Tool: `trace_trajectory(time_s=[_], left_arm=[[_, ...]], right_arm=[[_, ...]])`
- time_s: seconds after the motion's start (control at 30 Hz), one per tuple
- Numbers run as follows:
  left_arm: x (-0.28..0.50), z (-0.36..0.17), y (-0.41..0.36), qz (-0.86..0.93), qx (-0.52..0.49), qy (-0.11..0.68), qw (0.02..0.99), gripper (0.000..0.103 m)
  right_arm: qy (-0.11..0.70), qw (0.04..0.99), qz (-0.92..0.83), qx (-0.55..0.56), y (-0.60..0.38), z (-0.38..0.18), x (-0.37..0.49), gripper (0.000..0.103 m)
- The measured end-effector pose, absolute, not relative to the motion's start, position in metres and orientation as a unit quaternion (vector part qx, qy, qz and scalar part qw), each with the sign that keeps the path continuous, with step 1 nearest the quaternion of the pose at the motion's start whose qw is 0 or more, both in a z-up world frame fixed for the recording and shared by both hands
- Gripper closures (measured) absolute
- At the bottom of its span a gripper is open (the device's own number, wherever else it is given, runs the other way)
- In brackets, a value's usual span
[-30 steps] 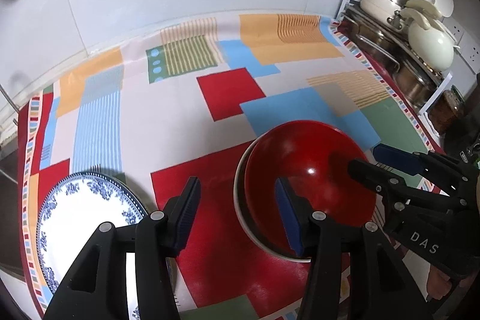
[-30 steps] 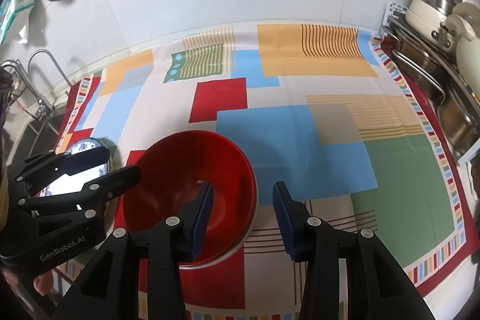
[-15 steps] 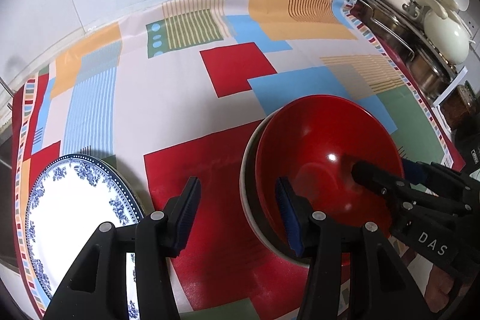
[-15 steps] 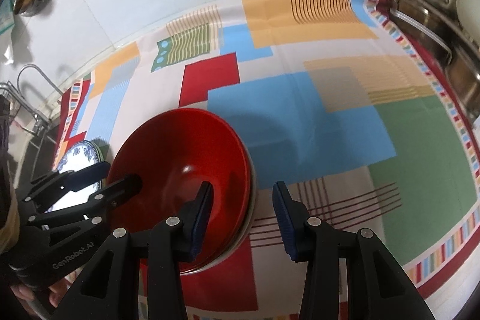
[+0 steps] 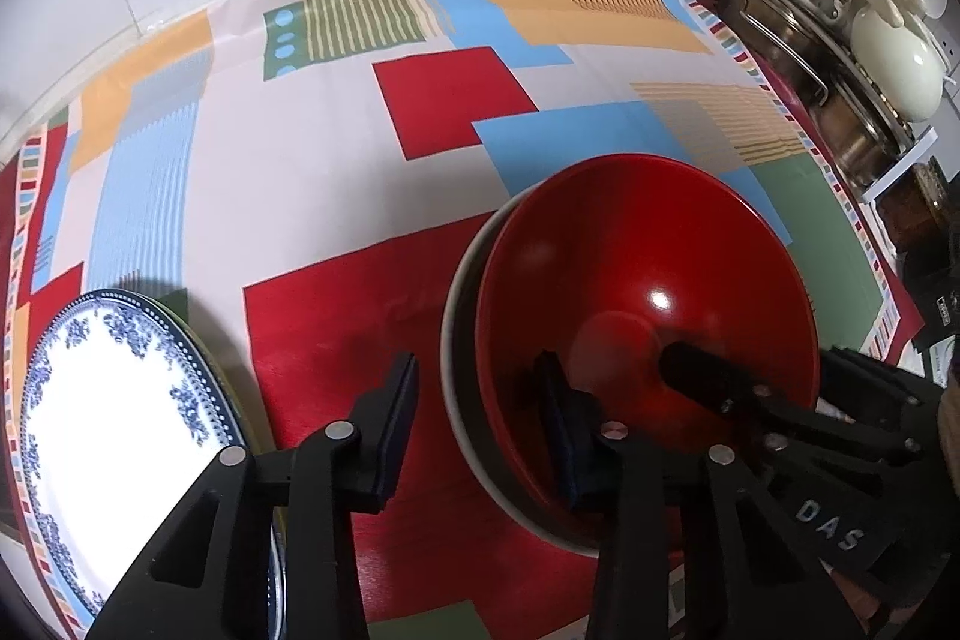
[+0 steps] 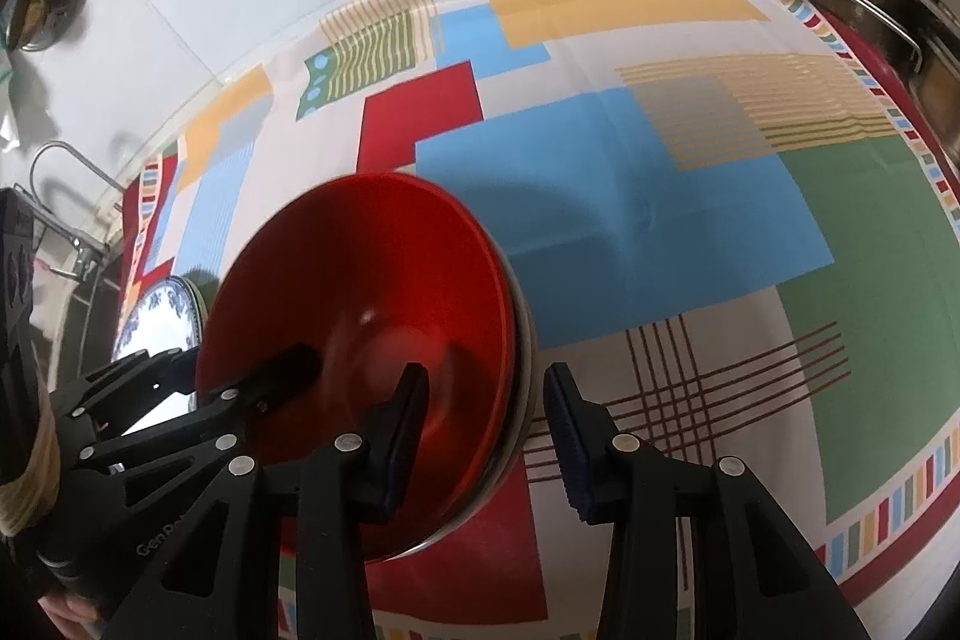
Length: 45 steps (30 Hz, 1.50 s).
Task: Organize plates and bowls
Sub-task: 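Close both grippers on the rim of the nested bowl stack, then lift the bowl stack with both grippers and carry it over the blue-and-white plates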
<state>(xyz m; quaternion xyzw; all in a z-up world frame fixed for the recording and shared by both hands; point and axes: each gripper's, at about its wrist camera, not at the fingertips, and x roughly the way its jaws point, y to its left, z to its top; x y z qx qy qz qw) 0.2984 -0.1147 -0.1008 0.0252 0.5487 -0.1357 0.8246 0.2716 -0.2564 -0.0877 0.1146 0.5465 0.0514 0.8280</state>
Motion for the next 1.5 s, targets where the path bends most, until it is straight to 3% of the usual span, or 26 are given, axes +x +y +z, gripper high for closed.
trace_trajectory(time_s=[0.13, 0.43, 1.0, 1.5], left_arm=[[0.299, -0.102, -0.118, -0.143, 0.023, 0.551, 0.822, 0.071], [0.296, -0.100, -0.124, -0.129, 0.040, 0.548, 0.826, 0.071], [0.283, -0.074, -0.086, -0.098, -0.005, 0.524, 0.846, 0.073], [0.250, -0.042, 0.002, -0.067, -0.038, 0.493, 0.867, 0.073]], right_arm=[[0.552, 0.824, 0.049, 0.115, -0.254, -0.091, 0.273, 0.067], [0.560, 0.814, 0.023, 0.149, -0.262, -0.091, 0.275, 0.076], [0.556, 0.818, 0.049, 0.141, -0.237, -0.072, 0.272, 0.076], [0.534, 0.832, 0.087, 0.118, -0.159, -0.038, 0.258, 0.076]])
